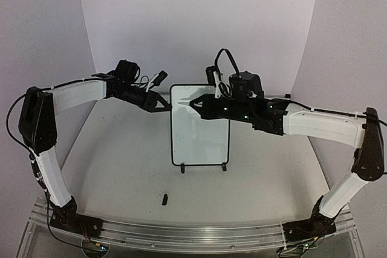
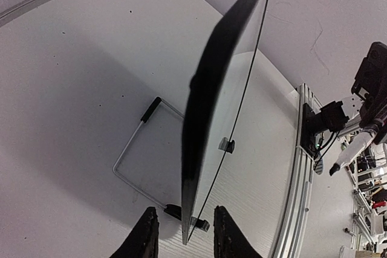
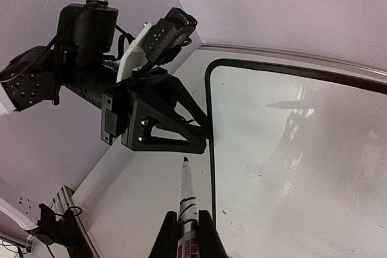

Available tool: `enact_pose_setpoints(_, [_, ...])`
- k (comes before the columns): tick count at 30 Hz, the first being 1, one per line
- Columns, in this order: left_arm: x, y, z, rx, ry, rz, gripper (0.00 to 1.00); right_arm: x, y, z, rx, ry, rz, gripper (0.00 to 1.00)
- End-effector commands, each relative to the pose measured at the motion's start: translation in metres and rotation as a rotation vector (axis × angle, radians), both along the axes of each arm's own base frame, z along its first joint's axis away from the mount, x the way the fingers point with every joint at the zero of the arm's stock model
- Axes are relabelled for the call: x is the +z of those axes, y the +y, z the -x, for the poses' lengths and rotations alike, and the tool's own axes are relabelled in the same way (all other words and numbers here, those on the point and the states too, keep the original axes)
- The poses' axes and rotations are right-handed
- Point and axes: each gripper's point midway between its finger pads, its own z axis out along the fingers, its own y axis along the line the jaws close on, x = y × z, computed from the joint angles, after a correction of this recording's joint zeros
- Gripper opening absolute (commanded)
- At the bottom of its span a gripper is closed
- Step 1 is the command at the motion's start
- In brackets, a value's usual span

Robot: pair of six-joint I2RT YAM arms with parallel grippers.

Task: Write a sentence on the whiteboard
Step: Hold the whiteboard at the center of the board.

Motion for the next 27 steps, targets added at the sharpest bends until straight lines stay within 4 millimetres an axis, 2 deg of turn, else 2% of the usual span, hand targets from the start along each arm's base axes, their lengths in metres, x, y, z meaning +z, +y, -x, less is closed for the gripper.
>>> enact_pose_setpoints(1, [0.023, -0.006, -0.009, -0.017, -0.086, 0.030, 0.27, 0.028, 0.007, -0.011, -0.009, -0.073, -0.050, 0.00])
enact_pose_setpoints(8, [0.026, -0.011, -0.008, -0.038, -0.098, 0.033, 0.23, 0.027, 0.005, -0.021, -0.046, -0.082, -0.040, 0.00])
enact_pose_setpoints(16, [0.022, -0.015, -0.005, -0.055, -0.103, 0.018, 0.06, 0.026, 0.005, -0.025, -0.060, -0.090, -0.030, 0.00])
enact_pose_setpoints(20, [0.017, -0.014, -0.003, -0.061, -0.104, 0.008, 0.01, 0.026, 0.006, -0.027, -0.061, -0.100, -0.023, 0.00])
enact_pose_setpoints(27, [0.006, -0.011, 0.000, -0.075, -0.116, -0.020, 0.00, 0.029, 0.009, -0.034, -0.067, -0.117, -0.018, 0.00])
